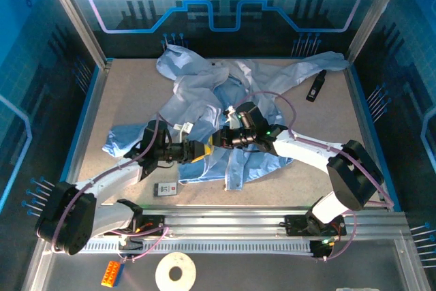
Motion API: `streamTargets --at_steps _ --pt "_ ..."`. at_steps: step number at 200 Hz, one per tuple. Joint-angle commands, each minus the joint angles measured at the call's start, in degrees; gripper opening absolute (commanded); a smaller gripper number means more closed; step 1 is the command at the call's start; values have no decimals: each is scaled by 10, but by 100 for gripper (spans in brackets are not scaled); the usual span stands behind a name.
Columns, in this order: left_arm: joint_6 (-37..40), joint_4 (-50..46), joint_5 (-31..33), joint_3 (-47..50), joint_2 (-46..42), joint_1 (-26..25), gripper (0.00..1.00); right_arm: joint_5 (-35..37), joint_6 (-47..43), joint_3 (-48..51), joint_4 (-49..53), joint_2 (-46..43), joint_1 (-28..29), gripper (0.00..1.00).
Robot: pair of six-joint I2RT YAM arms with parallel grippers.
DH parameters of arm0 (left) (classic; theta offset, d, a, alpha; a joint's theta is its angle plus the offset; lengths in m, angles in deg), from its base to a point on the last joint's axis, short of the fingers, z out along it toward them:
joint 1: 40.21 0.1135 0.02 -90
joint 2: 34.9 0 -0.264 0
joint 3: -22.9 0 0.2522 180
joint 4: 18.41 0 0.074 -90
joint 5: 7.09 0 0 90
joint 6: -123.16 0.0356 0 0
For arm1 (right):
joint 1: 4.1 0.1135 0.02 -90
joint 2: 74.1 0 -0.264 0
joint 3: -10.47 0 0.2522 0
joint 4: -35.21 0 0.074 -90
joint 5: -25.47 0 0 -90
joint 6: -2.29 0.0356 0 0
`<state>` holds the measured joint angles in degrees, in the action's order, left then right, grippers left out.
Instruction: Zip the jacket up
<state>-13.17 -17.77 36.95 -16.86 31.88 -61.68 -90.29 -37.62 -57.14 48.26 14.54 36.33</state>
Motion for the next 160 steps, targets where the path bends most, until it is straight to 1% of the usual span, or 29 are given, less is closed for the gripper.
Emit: streamTargets --at_steps 1,7,24,42,75,124,144,160 --pt "21 -20 -14 -14 6 6 26 0 -29 -28 36 4 -5 0" --pt "22 -21 -14 -14 5 5 28 0 -32 -31 42 4 -5 0" --pt "24 -21 -11 -13 7 5 38 1 -40 -38 57 4 -5 0" --pt "24 -20 -10 -15 8 6 42 0 -46 -43 66 4 -5 0" --pt "14 -5 -12 -17 12 5 44 -1 -53 -46 75 4 -4 0" --pt "1 11 -14 -27 19 5 43 1 -64 -51 92 6 -4 0" --pt "1 15 -20 -28 26 5 41 4 -69 -54 98 6 -3 0" --pt "1 17 -30 -28 36 2 37 6 -70 -54 99 7 -3 0"
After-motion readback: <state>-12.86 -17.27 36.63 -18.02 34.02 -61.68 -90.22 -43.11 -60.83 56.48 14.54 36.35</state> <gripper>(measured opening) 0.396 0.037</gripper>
